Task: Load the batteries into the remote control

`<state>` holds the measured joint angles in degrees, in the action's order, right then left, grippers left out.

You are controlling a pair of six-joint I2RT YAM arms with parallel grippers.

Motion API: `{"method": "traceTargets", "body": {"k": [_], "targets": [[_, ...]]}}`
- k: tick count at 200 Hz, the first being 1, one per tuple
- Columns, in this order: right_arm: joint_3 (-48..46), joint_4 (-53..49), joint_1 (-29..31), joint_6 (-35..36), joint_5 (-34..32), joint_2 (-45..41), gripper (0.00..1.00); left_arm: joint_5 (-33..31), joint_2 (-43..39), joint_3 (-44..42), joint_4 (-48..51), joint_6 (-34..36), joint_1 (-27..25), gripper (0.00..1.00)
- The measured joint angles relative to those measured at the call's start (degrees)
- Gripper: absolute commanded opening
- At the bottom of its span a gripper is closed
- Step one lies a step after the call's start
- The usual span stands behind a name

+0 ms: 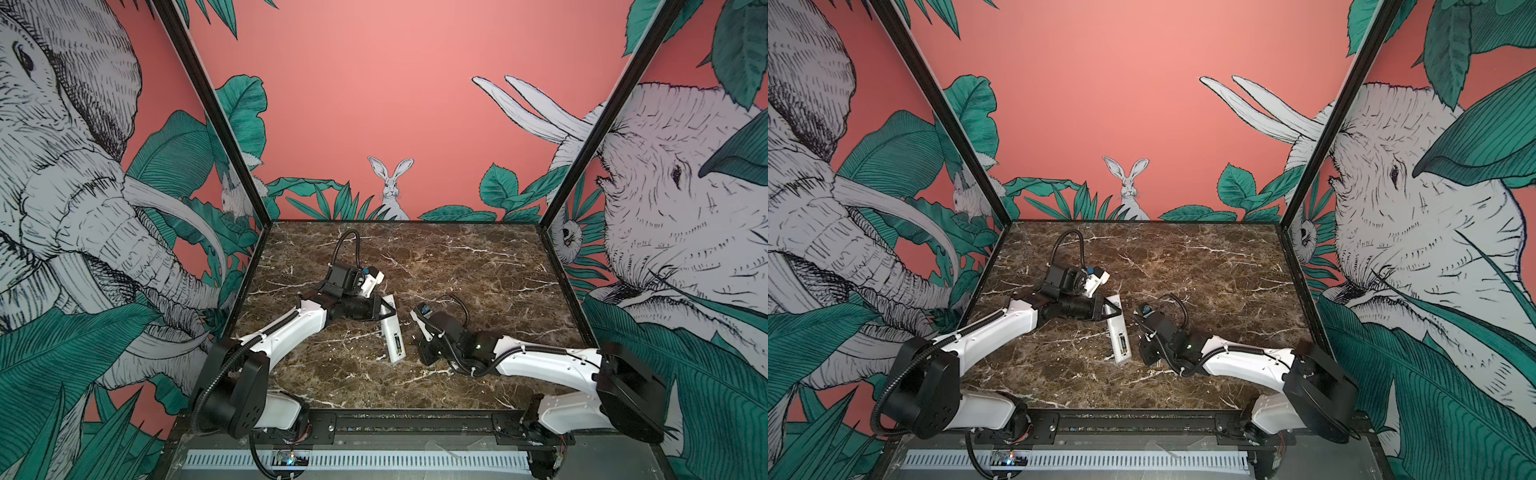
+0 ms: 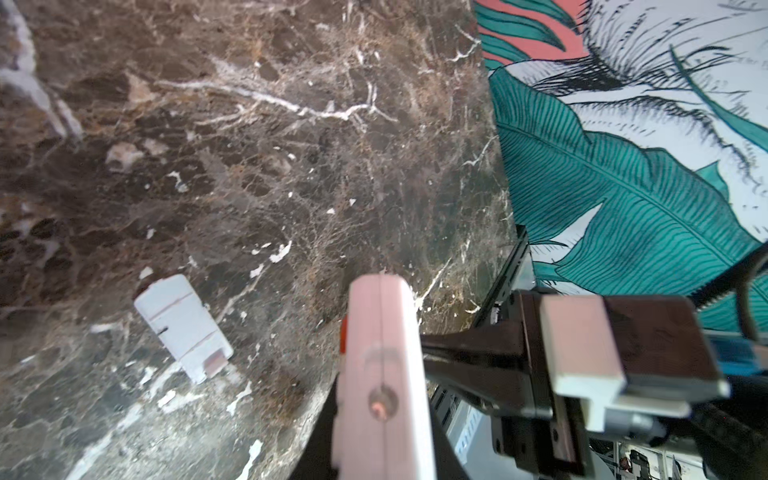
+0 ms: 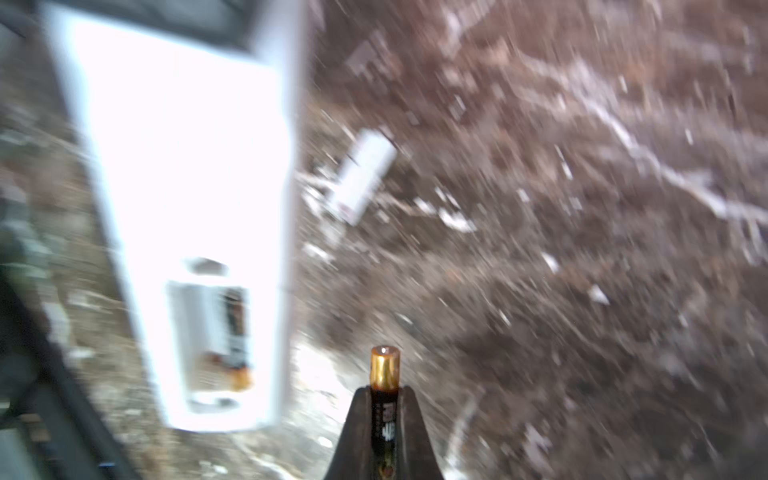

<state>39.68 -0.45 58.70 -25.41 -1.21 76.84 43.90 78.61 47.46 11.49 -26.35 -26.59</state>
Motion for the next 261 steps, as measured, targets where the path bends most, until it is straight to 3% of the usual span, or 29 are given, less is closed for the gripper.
{"method": "traceTargets", "body": {"k": [103,170,261], "targets": [[-2.5,22.4,1.2,1.6,2.0,-1.1,0.07,12.4,-1.1,-5.1,-20.0,-13.4,6.6,0.0],[-3.9,30.2,1.2,3.8,0.3,-0.4,0.13,15.8,-1.8,-6.8,-27.3,-19.0,9.0,0.0],[-4.0,33.2,1.2,5.3,-0.6,-0.4,0.16,17.7,-1.7,-7.5,-33.3,-23.7,9.8,0.0]]}}
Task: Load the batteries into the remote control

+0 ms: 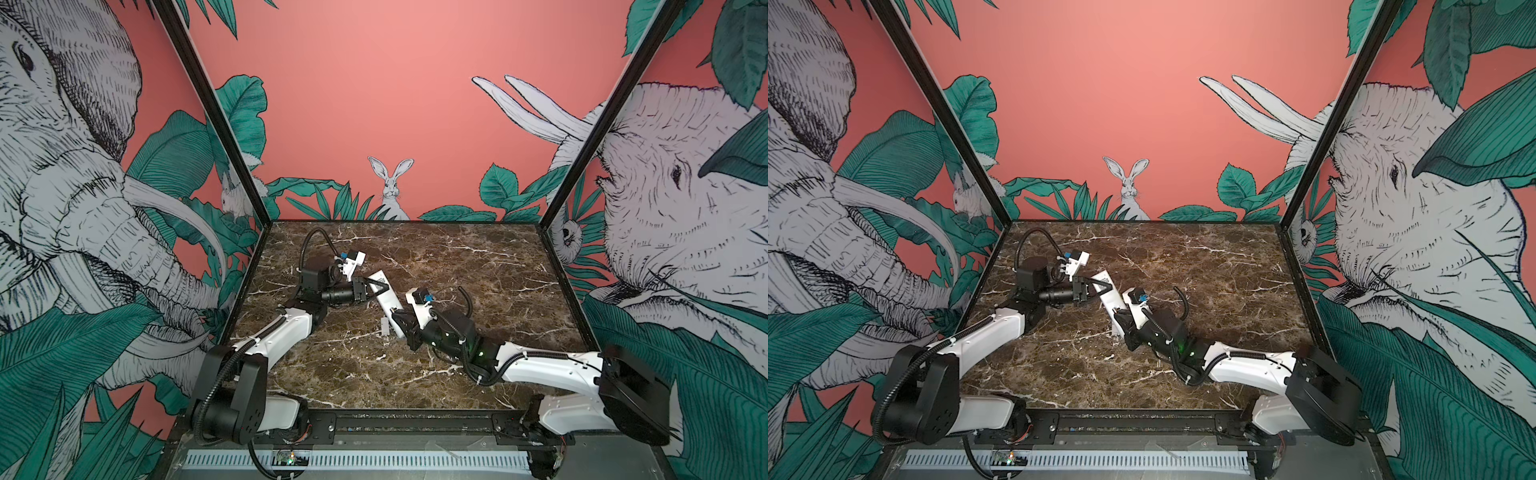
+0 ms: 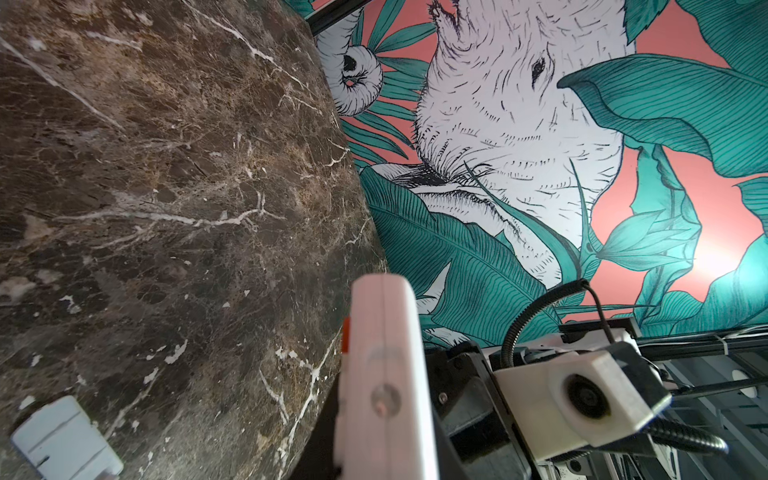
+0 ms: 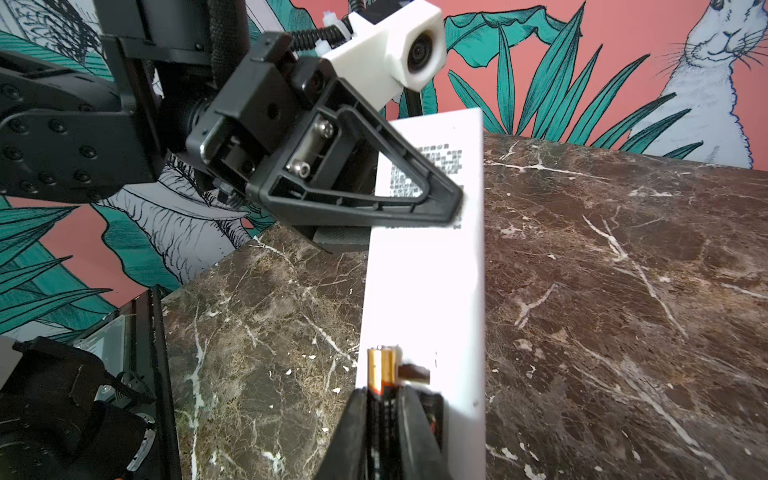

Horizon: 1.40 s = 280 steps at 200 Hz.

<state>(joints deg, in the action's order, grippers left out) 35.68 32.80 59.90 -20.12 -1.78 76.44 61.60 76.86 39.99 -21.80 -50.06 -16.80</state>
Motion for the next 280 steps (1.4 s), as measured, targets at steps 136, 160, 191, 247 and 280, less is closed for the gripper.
{"method": "traceTargets", "body": {"k": [136,160,191,247,280], "targets": [[-2.7,1.9,-1.0,-0.3,-1.2,-2.3,0.14,0.2,1.0,0.0,-3.8,-2.3,0.2,0.0],[-2.6,2.1,-2.2,-0.5,-0.8,-2.3,0.12,0.1,1.2,0.0,-3.9,-2.4,0.3,0.0],[-2.2,2.1,-2.4,-0.7,-0.2,-1.6,0.1,-0.1,1.2,0.0,-3.9,-2.4,0.6,0.0],[-2.2,3.1,-3.4,-0.9,1.6,-1.2,0.1,-0.2,1.4,0.0,-4.4,-2.6,0.8,0.0],[-2.0,5.7,-4.4,-0.9,3.3,0.8,0.1,-0.3,2.3,0.0,-5.9,-3.1,1.3,0.0]]}}
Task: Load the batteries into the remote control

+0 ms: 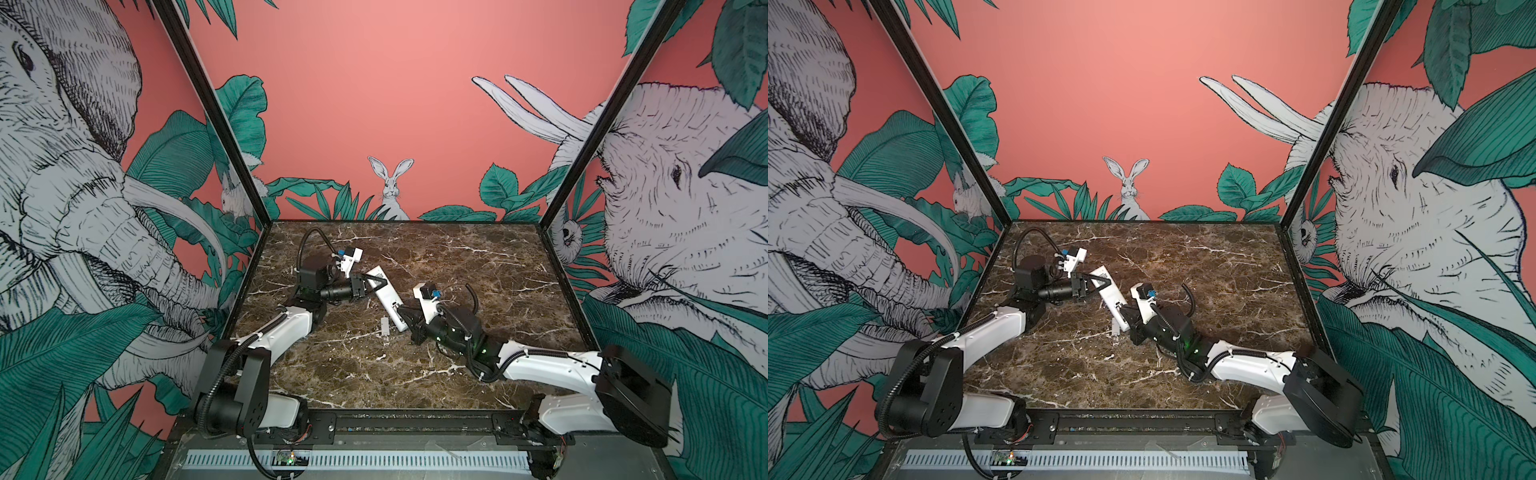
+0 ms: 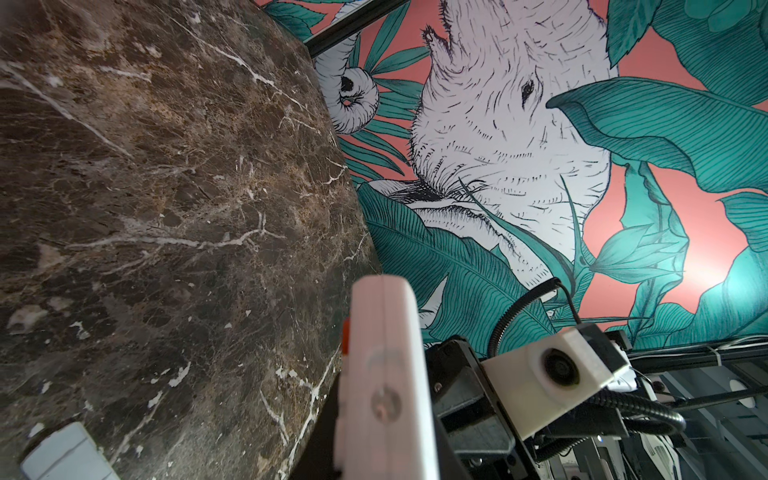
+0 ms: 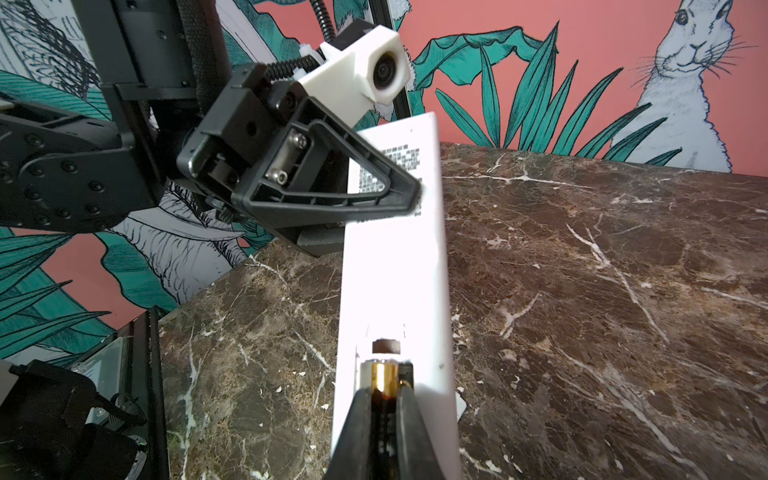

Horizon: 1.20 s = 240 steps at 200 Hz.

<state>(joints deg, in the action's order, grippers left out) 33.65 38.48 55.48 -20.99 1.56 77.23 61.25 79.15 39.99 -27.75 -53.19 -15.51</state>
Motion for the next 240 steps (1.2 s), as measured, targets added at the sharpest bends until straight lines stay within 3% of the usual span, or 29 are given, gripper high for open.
{"method": "traceTargets", "body": {"k": [84,240], "targets": [[3.0,7.3,-2.3,-0.9,3.5,5.5,0.1,0.6,1.8,-0.5,-4.3,-4.0,1.0,0.0],[4.9,9.1,-2.5,-0.4,4.5,6.7,0.11,4.2,3.7,-1.6,-9.9,-10.8,2.5,0.0]]}}
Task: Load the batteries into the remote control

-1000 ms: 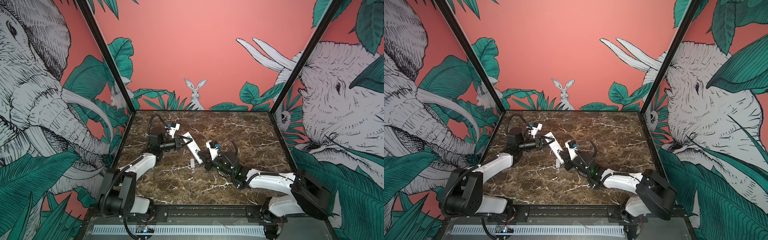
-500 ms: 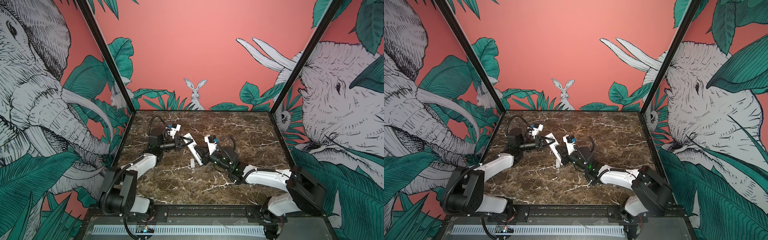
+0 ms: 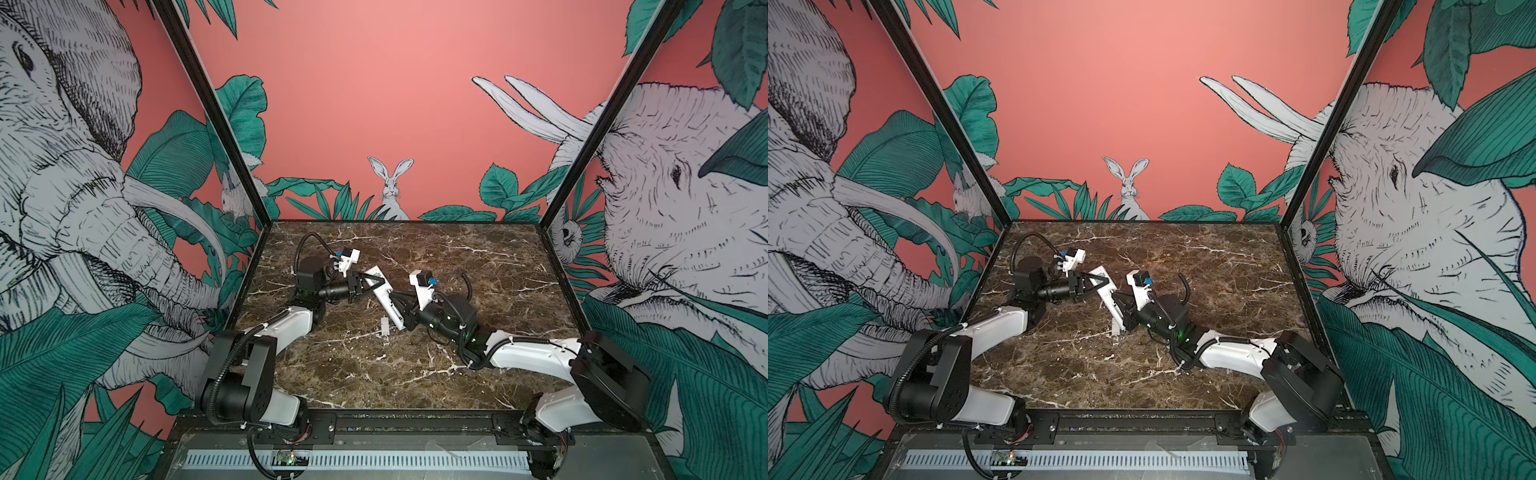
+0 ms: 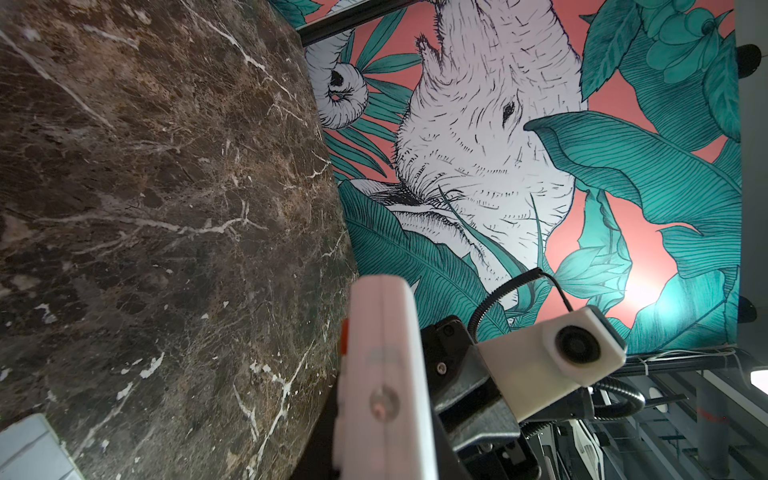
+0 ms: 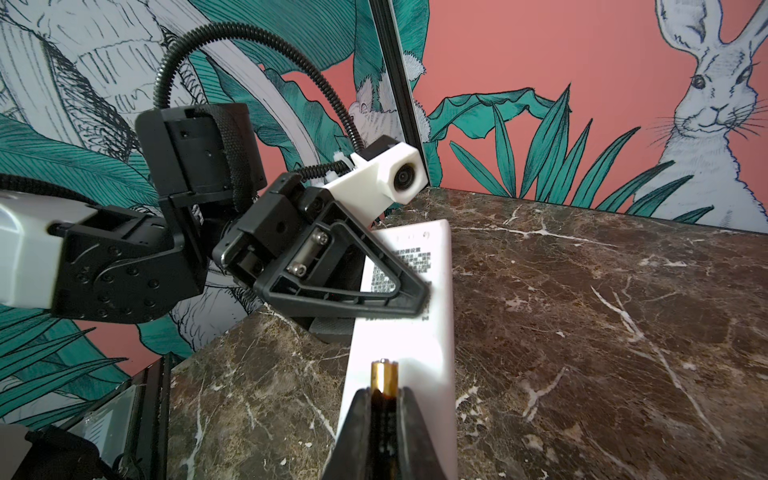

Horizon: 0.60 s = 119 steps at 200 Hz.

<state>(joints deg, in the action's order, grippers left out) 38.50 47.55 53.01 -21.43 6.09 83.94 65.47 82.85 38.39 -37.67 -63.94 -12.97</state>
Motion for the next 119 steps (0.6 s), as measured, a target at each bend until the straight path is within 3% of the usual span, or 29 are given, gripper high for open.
{"method": "traceTargets", "body": {"k": [119], "targets": [[-1.4,-0.4,0.2,-0.2,0.6,0.2,0.1,-2.3,1.7,-0.8,-0.2,-0.8,1.7,0.0]]}}
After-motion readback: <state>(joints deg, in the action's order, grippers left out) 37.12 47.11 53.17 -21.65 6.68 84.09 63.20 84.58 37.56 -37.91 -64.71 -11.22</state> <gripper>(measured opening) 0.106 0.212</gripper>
